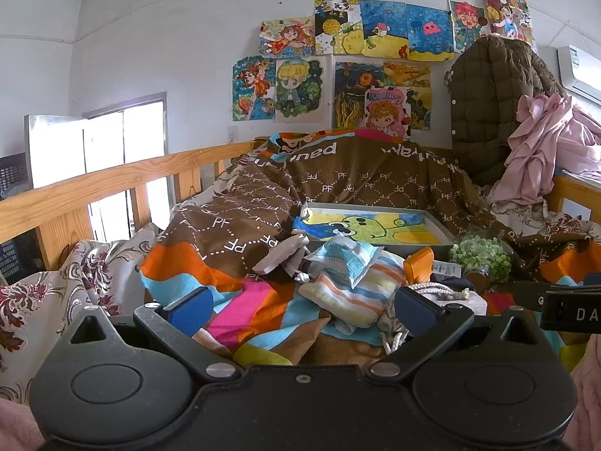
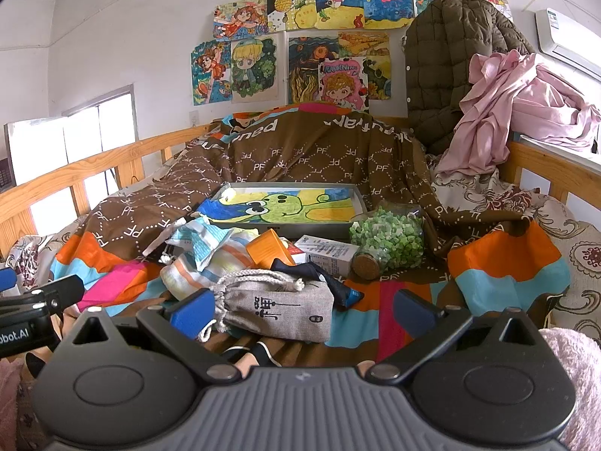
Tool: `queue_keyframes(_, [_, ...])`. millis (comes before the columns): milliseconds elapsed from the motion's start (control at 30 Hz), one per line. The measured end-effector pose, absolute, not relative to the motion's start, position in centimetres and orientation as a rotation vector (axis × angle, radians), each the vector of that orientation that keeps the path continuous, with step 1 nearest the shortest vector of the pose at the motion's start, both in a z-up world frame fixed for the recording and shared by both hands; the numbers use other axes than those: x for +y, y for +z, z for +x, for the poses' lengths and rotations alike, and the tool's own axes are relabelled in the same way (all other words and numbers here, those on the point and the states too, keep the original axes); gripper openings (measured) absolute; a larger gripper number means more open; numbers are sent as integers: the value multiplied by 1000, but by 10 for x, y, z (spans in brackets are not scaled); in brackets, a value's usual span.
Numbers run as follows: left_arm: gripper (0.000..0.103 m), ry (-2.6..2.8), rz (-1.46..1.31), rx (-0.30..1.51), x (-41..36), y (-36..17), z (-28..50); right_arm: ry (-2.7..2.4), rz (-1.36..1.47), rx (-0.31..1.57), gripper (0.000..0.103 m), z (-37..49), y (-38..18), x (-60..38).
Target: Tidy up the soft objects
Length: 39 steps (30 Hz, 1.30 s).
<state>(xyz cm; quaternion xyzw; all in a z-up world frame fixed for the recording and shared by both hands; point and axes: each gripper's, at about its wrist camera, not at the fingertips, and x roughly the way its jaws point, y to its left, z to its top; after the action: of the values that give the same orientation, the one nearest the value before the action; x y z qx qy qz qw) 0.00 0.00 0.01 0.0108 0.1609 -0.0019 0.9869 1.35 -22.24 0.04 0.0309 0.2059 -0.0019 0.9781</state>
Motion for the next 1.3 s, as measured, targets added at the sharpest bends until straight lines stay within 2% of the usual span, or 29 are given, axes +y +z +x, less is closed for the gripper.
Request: queue_keyframes(1300, [102,-11,25,319,6,4,3,-3,65,413,103,14,-1,-222])
